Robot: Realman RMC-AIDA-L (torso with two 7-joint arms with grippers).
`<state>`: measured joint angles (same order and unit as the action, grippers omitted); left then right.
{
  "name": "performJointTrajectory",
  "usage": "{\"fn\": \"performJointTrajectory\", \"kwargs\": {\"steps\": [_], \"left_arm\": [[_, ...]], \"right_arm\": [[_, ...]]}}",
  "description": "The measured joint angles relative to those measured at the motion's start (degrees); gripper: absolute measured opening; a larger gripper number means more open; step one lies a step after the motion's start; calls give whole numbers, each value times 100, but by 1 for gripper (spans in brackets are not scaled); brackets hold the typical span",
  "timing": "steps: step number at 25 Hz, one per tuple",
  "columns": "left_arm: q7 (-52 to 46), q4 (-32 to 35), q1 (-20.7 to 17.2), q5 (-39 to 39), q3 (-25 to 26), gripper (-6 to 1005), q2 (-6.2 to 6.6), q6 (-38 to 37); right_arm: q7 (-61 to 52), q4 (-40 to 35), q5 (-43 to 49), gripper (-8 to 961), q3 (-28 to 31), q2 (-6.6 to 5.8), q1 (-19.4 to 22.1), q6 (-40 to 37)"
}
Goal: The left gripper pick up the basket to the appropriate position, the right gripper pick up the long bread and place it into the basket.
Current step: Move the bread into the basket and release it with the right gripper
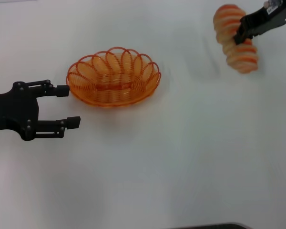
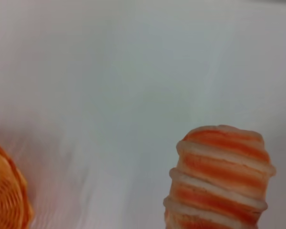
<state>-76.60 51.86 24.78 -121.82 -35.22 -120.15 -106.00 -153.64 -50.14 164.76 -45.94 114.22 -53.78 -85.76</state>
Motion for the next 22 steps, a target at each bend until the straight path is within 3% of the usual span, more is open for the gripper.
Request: {"fn": "performJointTrajectory", "kwargs": {"steps": [6, 14, 22], "left_arm": [[-3, 0, -4, 0, -2, 811, -3, 1], [7, 0, -55, 0, -3, 811, -9, 1], [8, 0, -67, 0, -2, 810, -9, 1]], "right_arm": [[664, -134, -229, 162, 519, -21, -43, 199], [2281, -232, -1511, 152, 858, -169, 173, 472], [3807, -226, -2373, 150, 830, -243, 74, -139]]}}
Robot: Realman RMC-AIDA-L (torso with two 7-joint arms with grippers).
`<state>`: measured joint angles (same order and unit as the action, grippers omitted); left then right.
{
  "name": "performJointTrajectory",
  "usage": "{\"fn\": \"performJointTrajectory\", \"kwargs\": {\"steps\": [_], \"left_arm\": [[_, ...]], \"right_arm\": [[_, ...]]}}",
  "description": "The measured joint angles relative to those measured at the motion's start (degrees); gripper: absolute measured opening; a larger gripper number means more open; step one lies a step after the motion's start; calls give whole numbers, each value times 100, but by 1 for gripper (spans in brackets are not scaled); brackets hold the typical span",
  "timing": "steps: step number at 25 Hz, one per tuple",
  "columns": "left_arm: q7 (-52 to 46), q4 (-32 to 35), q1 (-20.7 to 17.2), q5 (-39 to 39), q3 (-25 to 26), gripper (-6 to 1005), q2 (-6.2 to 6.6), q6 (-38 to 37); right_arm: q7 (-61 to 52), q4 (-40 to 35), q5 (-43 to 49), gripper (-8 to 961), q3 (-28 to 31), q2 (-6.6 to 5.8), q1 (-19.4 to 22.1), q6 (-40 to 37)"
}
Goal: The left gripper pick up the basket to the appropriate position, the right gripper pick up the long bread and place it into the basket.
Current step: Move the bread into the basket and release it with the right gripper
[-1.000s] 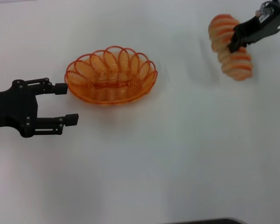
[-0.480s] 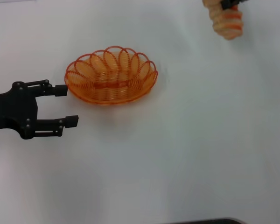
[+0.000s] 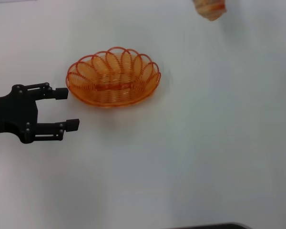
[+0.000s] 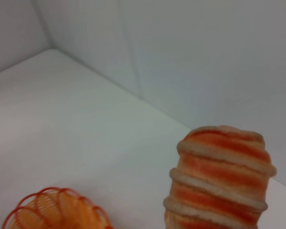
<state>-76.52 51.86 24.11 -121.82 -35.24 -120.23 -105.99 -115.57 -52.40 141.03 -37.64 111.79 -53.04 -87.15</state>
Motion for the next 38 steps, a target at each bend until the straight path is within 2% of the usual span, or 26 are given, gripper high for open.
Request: {"fn": "performJointTrajectory", "kwargs": {"steps": [3, 11, 19, 26, 33, 38], "left_arm": [[5, 0, -1, 0, 0, 810, -4, 0], [20, -8, -3, 0, 0, 810, -11, -1], [21, -9, 12, 0, -16, 810, -18, -8], [24, -9, 30, 0, -18, 810, -18, -22], [24, -9, 47, 0, -18, 811, -18, -34], [26, -9, 46, 0, -18, 811, -18, -36]], "right_arm": [[383, 4, -8, 149, -70, 58, -140, -387], [819, 19, 37, 147, -1073, 257, -486, -746], [1322, 124, 582, 146, -1759, 524, -874, -409], [1589, 613, 667, 142, -2150, 707, -1177, 112], [1588, 1200, 704, 142, -2408, 769, -1478, 532], [1632, 1364, 667, 143, -2592, 800, -1523, 728]]}}
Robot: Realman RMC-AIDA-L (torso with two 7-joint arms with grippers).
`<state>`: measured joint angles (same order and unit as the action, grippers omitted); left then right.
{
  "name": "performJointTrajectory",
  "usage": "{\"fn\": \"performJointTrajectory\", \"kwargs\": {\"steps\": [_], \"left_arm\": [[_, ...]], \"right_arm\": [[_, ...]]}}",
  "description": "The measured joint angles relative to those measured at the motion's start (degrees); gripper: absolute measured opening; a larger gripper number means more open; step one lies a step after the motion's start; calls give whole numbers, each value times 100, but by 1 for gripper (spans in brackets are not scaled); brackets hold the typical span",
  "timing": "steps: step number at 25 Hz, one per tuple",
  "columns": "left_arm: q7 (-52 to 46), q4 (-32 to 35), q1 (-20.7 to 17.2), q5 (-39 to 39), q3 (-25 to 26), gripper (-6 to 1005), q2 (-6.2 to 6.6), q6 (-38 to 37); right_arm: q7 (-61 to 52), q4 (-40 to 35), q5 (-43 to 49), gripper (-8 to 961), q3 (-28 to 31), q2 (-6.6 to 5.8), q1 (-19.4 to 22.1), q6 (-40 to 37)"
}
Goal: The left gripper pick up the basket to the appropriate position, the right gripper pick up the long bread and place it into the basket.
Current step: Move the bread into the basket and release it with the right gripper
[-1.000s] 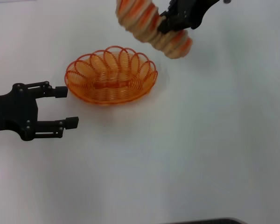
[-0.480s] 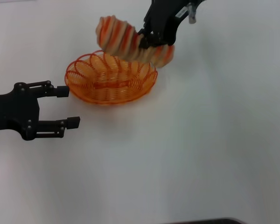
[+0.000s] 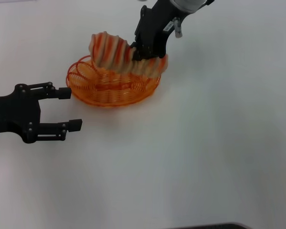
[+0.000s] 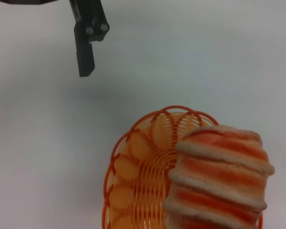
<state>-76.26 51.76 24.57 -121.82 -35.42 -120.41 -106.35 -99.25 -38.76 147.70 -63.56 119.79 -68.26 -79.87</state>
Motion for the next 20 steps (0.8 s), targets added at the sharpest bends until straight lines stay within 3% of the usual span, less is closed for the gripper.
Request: {"fn": "performJointTrajectory", "kwargs": {"steps": [10, 20], "left_arm": [[32, 0, -17, 0, 0, 811, 0, 22], [33, -10, -31, 0, 0, 811, 0, 70]], "right_arm": [[257, 543, -36, 136, -94, 47, -237, 372], [237, 702, -321, 210, -388, 73, -301, 541]]}}
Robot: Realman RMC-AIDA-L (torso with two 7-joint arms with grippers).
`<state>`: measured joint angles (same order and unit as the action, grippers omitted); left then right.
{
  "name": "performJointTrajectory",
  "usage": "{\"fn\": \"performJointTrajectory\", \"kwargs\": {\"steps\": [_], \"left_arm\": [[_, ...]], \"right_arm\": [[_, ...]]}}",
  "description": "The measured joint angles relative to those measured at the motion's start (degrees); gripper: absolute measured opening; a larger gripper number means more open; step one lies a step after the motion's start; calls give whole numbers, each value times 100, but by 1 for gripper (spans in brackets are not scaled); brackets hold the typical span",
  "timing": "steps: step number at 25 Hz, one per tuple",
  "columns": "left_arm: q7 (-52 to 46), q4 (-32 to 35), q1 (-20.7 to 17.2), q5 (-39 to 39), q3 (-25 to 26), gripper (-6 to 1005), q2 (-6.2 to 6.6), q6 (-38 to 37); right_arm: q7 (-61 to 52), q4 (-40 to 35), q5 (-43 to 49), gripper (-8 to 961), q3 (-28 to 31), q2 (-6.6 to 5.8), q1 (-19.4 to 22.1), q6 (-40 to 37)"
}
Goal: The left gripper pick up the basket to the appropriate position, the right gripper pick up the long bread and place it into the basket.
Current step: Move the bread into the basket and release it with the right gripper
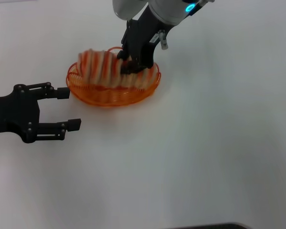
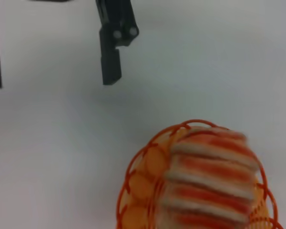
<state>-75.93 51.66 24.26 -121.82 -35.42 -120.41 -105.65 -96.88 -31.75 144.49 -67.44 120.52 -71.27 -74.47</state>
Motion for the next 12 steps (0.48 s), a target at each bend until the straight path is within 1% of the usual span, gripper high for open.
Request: {"fn": "performJointTrajectory", "kwargs": {"steps": [4, 9, 12], "left_arm": [[7, -23, 1, 0, 0, 811, 0, 10], [14, -51, 4, 0, 0, 811, 0, 20], [16, -51, -2, 0, 0, 810, 0, 21]], "right_arm": [[-64, 2, -92, 239, -64, -8, 14, -4], [-122, -30, -96, 482, -67, -11, 54, 23], [-133, -58, -98, 562, -63, -14, 77, 35]]}}
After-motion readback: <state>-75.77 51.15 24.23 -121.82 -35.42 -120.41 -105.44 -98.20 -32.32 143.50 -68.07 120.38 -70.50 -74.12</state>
